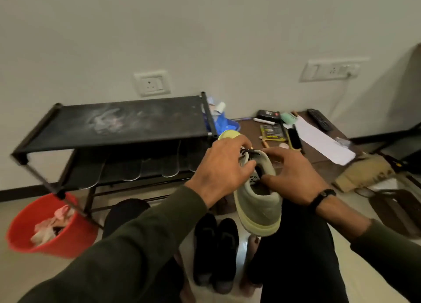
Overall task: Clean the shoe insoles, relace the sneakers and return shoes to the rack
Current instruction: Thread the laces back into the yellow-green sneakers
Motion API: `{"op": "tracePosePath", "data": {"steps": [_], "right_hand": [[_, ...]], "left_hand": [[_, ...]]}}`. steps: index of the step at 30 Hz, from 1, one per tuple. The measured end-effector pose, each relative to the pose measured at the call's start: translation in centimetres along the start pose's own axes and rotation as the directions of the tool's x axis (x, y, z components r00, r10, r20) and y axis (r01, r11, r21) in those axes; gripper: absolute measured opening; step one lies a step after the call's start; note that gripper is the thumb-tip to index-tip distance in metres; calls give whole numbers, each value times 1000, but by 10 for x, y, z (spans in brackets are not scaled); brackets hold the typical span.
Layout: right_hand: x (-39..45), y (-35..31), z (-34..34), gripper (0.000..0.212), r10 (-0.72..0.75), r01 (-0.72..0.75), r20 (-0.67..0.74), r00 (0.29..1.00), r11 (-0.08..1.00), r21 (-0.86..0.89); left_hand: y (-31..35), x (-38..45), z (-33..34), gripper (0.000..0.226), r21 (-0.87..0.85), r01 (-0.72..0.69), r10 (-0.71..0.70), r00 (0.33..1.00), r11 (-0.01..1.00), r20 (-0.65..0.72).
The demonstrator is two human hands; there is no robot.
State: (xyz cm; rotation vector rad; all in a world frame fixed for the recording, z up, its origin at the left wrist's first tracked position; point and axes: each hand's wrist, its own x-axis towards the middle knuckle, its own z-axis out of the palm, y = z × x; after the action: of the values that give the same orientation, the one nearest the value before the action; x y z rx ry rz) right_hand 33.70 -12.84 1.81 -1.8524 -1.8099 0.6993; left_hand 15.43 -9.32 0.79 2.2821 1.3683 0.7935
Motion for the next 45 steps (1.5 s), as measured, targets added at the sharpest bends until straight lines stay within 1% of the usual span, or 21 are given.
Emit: {"op": "tracePosePath", "data": {"steps": [2,4,7,9,12,13,15,18,20,21,23,25,28,30,33,34,36,38,40,42,45], "right_hand": [[7,20,6,66,115,-114,-82,990,993,11],[24,37,21,65,211,-206,-130,969,977,55],[64,62,50,62,307,-291,-186,933,951,110],[93,78,69,62,361,-336,-203,910,930,148],[124,96,87,55,460,-434,-150,875,884,174],[134,102,91,44,483,-456,-128,866,869,193],[146,110,92,11,523,-484,-131,842,840,244],[156,117,88,21,508,-461,-145,849,846,267],[160,118,83,11,492,-441,-175,853,858,263],[163,118,83,7,489,-444,-187,852,864,235],[167,115,81,28,494,-464,-199,847,868,177],[169,113,80,38,485,-459,-176,857,872,167],[167,115,83,49,434,-418,-142,890,899,131],[163,116,84,53,391,-383,-197,899,921,78],[157,114,79,34,243,-243,-329,912,969,42],[156,112,79,25,175,-185,-314,933,983,-1],[153,106,86,22,102,-132,-164,981,975,-177],[155,102,99,25,153,-161,-50,987,914,-373],[158,98,110,18,239,-259,-105,965,836,-483],[163,93,115,10,265,-332,-201,943,767,-549],[170,91,120,6,252,-349,-243,937,727,-591]], "left_hand": [[-7,14,30,32,-96,105,-103,994,990,24],[-20,31,57,34,-134,204,-197,978,970,63],[-45,57,93,34,-118,273,-261,959,955,110],[-61,73,115,29,-66,307,-299,949,950,101],[-81,88,138,27,-56,319,-313,946,946,85],[-87,93,144,29,-57,314,-308,946,948,98],[-94,102,150,30,-22,285,-281,953,958,110],[-104,118,149,29,82,230,-238,965,970,114],[-113,123,142,24,87,243,-252,961,966,110],[-118,124,141,21,78,250,-257,960,965,112],[-121,123,141,17,60,234,-240,964,970,117],[-121,120,143,16,25,238,-239,963,971,124],[-119,117,148,23,-47,257,-248,957,965,150],[-118,116,148,30,-50,238,-229,963,970,142],[-120,118,146,38,-60,240,-232,966,969,114],[-120,118,146,37,-64,250,-243,965,966,101],[-119,116,145,32,-47,266,-265,964,963,28],[-115,112,144,34,34,280,-278,960,959,-42],[-112,106,146,42,94,311,-310,950,946,-16],[-111,103,151,45,71,340,-343,939,938,36],[-113,103,152,44,10,347,-347,937,938,36]]}}
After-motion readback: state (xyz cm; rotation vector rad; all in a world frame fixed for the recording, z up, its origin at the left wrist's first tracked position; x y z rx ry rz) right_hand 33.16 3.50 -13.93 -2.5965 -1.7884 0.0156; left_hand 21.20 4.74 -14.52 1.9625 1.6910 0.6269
